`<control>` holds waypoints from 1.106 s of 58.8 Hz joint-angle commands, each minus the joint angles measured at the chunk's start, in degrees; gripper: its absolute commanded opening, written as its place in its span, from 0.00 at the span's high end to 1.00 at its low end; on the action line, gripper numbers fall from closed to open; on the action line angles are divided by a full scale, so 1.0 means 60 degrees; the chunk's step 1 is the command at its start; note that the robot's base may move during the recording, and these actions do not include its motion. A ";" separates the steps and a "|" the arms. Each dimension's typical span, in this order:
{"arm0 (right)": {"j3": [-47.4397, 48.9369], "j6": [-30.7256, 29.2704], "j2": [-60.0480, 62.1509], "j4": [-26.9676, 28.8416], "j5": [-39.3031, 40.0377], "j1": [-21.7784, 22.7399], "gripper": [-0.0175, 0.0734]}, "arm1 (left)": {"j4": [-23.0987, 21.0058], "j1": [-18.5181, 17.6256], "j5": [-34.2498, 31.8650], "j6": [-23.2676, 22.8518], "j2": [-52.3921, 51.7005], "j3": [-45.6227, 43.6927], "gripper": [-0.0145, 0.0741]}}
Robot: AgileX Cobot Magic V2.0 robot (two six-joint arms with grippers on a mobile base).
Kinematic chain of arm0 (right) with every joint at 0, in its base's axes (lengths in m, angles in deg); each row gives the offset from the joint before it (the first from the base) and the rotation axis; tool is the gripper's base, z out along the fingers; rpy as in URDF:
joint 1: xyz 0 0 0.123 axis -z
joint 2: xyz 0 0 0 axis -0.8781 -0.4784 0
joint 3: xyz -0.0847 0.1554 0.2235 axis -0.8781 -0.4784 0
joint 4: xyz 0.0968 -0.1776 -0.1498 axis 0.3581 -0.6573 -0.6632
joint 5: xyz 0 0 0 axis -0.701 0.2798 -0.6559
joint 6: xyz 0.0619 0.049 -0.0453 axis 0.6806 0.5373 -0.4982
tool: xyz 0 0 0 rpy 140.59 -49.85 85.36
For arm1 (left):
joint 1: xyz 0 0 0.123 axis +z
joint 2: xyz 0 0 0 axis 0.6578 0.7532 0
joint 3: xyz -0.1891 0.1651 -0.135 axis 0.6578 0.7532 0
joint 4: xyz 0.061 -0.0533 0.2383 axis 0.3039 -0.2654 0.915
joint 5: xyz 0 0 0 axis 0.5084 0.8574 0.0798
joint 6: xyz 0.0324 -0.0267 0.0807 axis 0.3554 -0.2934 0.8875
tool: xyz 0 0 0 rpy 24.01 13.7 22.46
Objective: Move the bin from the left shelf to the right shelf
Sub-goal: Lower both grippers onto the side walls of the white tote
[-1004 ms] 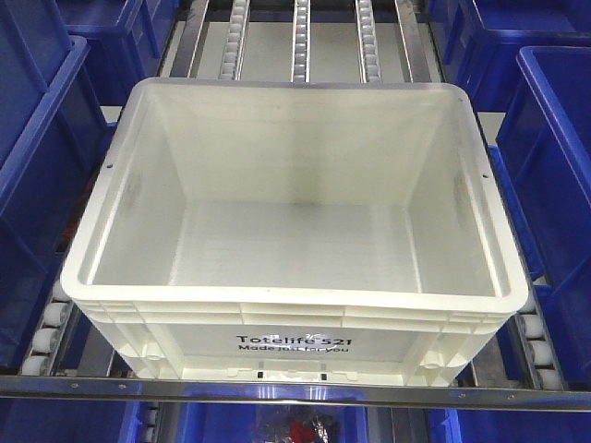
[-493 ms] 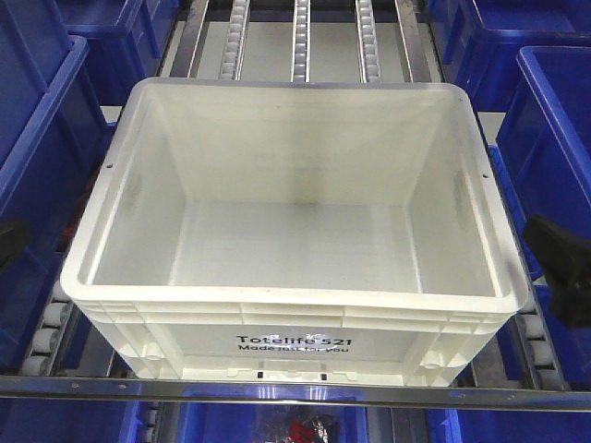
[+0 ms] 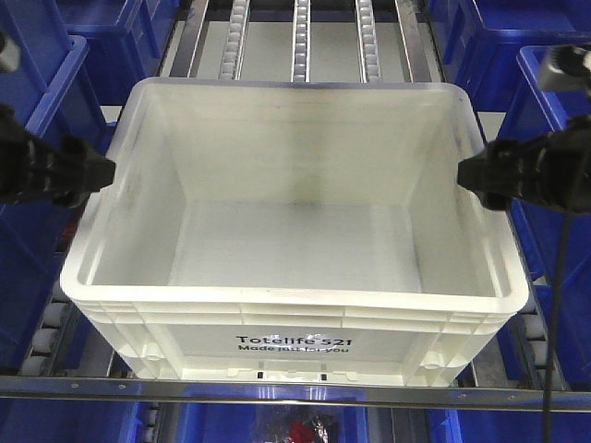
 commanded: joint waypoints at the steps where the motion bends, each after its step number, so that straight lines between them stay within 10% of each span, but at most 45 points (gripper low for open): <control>1: 0.1003 0.0132 -0.0471 -0.0084 -0.0204 0.0001 0.19 | -0.0140 -0.0051 -0.0076 -0.0040 0.0432 -0.0905 0.19; 42: 0.3476 0.0555 -0.3214 -0.0377 -0.2807 0.0001 0.20 | -0.0059 -0.0051 0.1468 -0.0762 0.3365 -0.3358 0.19; 65: 0.3476 0.0555 -0.3695 -0.0336 -0.2622 0.0001 0.49 | -0.0059 -0.0051 0.1671 -0.0762 0.3803 -0.3454 0.38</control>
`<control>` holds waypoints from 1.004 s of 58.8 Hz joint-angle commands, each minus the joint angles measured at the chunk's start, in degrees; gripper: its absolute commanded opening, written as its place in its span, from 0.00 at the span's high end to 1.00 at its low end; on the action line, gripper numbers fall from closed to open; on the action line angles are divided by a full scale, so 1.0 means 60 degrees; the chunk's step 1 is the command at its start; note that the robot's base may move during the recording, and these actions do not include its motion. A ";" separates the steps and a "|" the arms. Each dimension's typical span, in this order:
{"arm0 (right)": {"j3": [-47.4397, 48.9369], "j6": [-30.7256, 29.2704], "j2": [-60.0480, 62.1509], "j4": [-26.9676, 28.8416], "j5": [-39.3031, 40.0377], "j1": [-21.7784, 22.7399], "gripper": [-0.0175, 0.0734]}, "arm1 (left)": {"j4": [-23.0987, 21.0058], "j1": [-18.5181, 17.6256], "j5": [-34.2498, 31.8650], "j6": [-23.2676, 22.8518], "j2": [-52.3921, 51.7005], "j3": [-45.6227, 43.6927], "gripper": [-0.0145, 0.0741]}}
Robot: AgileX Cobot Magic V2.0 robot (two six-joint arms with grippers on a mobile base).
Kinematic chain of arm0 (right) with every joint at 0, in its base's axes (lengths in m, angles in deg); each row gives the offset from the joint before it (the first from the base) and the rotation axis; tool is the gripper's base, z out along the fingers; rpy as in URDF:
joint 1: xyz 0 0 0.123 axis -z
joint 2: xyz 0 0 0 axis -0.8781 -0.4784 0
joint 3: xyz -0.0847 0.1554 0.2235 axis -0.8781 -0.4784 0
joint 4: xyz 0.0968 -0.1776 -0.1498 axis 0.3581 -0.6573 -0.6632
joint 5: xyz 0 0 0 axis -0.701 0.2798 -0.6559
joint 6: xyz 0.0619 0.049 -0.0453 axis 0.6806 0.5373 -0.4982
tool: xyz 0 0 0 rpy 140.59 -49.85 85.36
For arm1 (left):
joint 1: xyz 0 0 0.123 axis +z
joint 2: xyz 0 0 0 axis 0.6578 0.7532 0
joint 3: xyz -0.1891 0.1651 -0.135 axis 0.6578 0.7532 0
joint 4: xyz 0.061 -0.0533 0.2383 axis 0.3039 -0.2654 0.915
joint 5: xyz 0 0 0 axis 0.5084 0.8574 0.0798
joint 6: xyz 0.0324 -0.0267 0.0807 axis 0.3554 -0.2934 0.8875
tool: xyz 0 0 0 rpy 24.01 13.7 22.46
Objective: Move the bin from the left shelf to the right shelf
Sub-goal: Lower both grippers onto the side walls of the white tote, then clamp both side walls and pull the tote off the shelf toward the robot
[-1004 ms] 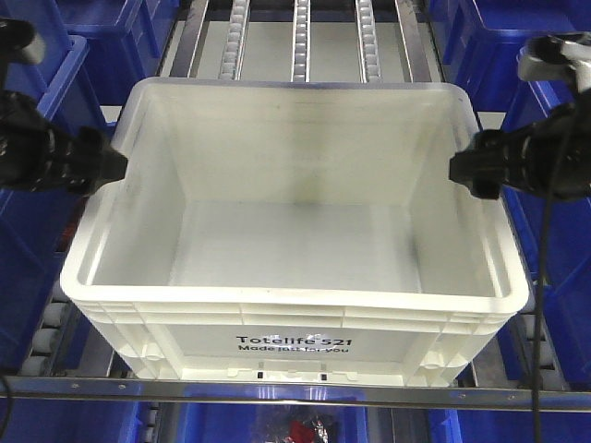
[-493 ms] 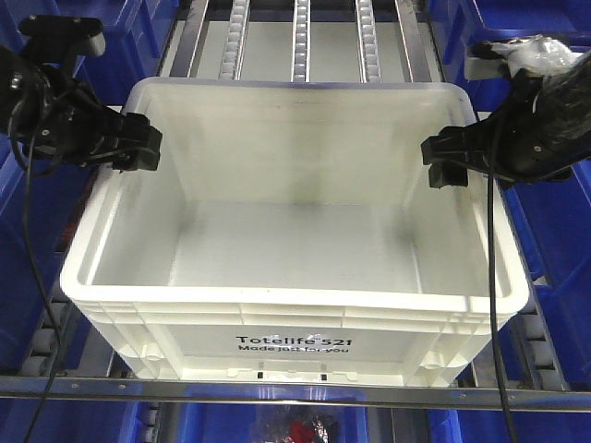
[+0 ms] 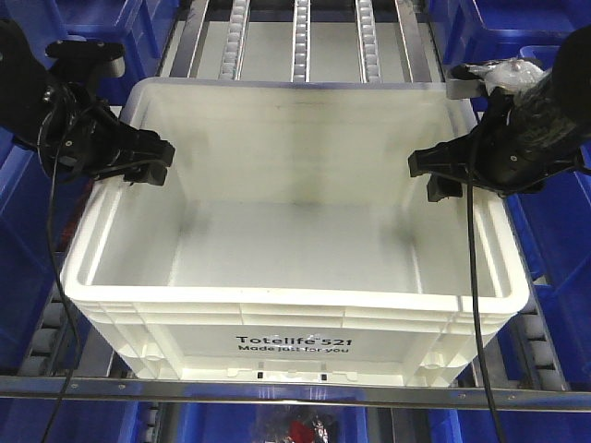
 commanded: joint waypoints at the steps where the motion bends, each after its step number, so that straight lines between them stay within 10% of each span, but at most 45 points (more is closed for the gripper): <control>1: 0.0310 -0.0034 0.0283 -0.0026 0.0442 0.0001 0.53 | -0.0087 -0.0051 -0.0162 -0.0088 -0.0289 -0.0349 0.41; 16: 0.0318 -0.0108 0.0249 -0.0284 0.0384 0.0001 0.82 | -0.0012 -0.0042 -0.0069 -0.0088 -0.0200 -0.0349 0.85; 59: 0.0954 0.1073 0.0854 -0.0782 -0.0872 -0.0016 0.81 | 0.0084 -0.0386 0.1495 -0.1743 -0.1132 -0.1112 0.84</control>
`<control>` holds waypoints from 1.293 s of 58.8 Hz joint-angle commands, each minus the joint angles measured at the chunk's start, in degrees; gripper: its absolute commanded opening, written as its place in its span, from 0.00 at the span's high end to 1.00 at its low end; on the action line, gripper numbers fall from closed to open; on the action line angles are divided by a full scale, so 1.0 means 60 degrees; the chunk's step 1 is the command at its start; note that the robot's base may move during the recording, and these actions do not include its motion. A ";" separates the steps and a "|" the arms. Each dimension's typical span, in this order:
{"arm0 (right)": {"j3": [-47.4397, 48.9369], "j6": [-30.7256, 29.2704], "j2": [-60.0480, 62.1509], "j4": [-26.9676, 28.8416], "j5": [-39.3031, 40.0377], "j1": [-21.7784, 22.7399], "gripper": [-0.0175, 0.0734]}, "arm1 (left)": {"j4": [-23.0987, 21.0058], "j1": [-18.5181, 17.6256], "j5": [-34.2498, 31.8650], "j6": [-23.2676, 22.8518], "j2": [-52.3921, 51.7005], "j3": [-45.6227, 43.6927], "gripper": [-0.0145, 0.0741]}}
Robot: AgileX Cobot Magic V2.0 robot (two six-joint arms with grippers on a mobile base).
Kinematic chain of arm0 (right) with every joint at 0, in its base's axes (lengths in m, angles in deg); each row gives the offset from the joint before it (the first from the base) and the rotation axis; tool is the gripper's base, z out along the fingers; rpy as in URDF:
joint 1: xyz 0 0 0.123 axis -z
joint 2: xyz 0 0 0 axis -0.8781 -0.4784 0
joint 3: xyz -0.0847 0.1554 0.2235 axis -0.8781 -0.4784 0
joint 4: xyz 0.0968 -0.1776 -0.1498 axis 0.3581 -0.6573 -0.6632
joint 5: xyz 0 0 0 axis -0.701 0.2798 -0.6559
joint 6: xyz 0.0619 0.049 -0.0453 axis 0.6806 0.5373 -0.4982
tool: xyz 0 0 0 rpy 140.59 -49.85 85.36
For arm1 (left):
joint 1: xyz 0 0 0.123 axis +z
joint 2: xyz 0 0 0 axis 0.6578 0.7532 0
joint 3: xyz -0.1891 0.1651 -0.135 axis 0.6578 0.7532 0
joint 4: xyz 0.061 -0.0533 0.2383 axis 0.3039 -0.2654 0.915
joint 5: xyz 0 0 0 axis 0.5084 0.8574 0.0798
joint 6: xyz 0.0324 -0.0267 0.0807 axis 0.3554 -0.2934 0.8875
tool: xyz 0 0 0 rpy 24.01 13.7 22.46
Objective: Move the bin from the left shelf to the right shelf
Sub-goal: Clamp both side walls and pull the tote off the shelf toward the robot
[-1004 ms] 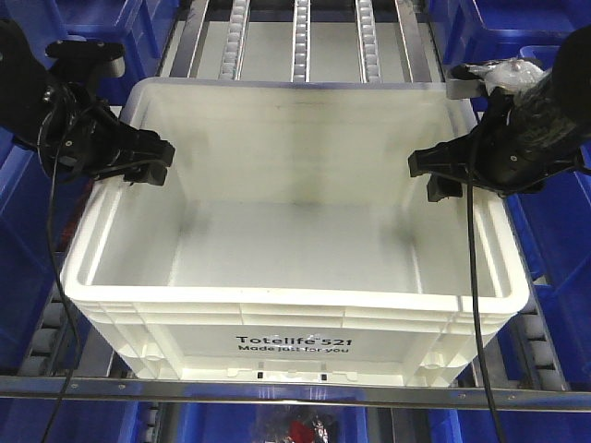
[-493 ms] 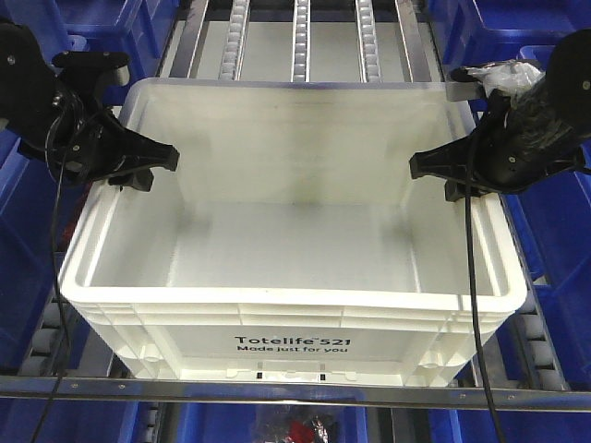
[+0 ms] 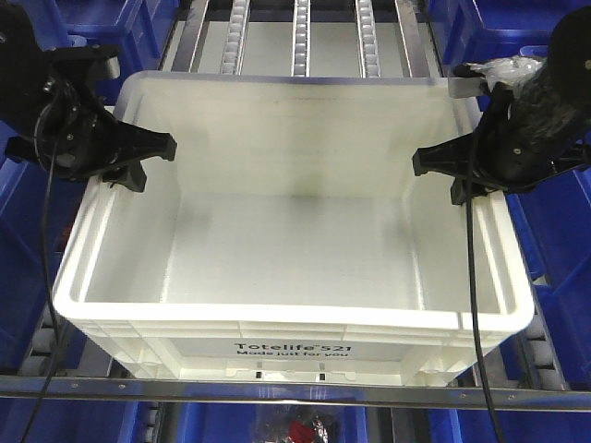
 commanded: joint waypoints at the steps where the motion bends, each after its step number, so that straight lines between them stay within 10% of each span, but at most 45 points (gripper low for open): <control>1: 0.0231 0.0547 0.0973 -0.0348 0.0654 0.0051 0.81 | 0.0062 -0.0205 -0.0156 -0.0253 -0.1002 -0.0458 0.84; 32: -0.0833 0.0620 0.3352 -0.0644 0.0401 -0.0325 0.81 | 0.1708 -0.1561 0.0675 -0.2051 -0.1973 0.0188 0.84; 76: -0.0833 0.2575 0.3778 -0.1828 -0.0838 -0.2041 0.81 | 0.1256 -0.1628 0.1013 -0.2299 -0.3674 0.1177 0.84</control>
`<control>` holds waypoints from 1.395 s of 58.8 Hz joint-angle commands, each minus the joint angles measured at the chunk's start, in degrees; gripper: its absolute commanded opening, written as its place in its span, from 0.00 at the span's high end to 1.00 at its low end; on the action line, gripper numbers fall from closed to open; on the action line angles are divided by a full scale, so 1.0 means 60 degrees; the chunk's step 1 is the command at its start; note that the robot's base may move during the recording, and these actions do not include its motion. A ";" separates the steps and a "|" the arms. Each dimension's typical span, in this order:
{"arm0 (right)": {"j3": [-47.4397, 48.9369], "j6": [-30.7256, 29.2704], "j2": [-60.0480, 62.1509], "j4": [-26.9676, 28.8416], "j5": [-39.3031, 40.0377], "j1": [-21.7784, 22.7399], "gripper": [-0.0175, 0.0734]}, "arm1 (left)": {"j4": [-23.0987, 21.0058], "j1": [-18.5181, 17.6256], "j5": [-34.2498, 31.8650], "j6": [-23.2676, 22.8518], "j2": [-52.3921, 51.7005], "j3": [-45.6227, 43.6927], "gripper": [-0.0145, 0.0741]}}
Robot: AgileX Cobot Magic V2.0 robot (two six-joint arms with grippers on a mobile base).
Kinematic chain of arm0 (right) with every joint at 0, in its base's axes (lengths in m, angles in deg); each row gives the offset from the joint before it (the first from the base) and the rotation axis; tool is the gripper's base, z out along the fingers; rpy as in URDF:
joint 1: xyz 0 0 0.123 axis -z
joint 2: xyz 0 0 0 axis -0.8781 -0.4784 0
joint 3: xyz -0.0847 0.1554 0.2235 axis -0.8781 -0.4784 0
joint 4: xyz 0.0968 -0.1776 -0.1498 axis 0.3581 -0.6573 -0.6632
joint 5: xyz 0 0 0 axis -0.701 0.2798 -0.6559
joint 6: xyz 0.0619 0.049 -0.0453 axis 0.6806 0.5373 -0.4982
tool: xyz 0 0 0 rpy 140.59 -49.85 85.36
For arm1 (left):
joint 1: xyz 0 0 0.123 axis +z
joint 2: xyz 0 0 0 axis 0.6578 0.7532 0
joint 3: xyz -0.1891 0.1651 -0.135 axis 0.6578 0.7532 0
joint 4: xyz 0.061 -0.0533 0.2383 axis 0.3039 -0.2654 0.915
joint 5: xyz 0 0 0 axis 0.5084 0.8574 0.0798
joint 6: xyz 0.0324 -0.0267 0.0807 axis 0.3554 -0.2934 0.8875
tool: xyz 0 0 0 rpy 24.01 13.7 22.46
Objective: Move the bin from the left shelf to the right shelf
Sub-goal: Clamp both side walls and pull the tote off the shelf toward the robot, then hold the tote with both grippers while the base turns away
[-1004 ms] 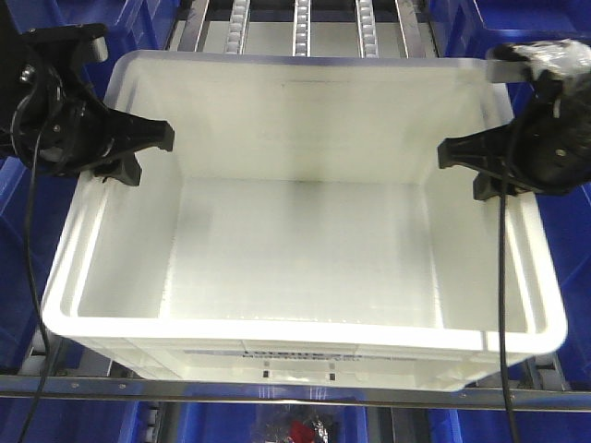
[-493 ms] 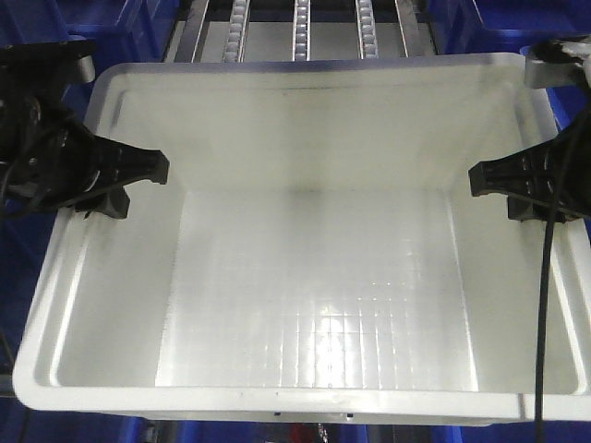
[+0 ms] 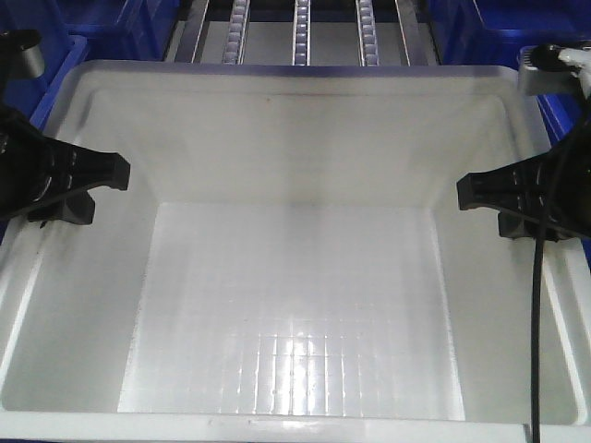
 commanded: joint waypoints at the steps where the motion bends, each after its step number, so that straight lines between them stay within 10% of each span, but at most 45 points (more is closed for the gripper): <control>1: 0.0425 0.0247 0.0314 -0.0647 0.0704 0.0005 0.81 | 0.0030 -0.0056 -0.0438 0.0033 -0.0403 -0.0277 0.84; 82: 0.0425 0.0136 0.0314 -0.0735 0.0406 0.0005 0.81 | 0.0029 -0.0056 -0.0434 0.0033 -0.0403 -0.0277 0.84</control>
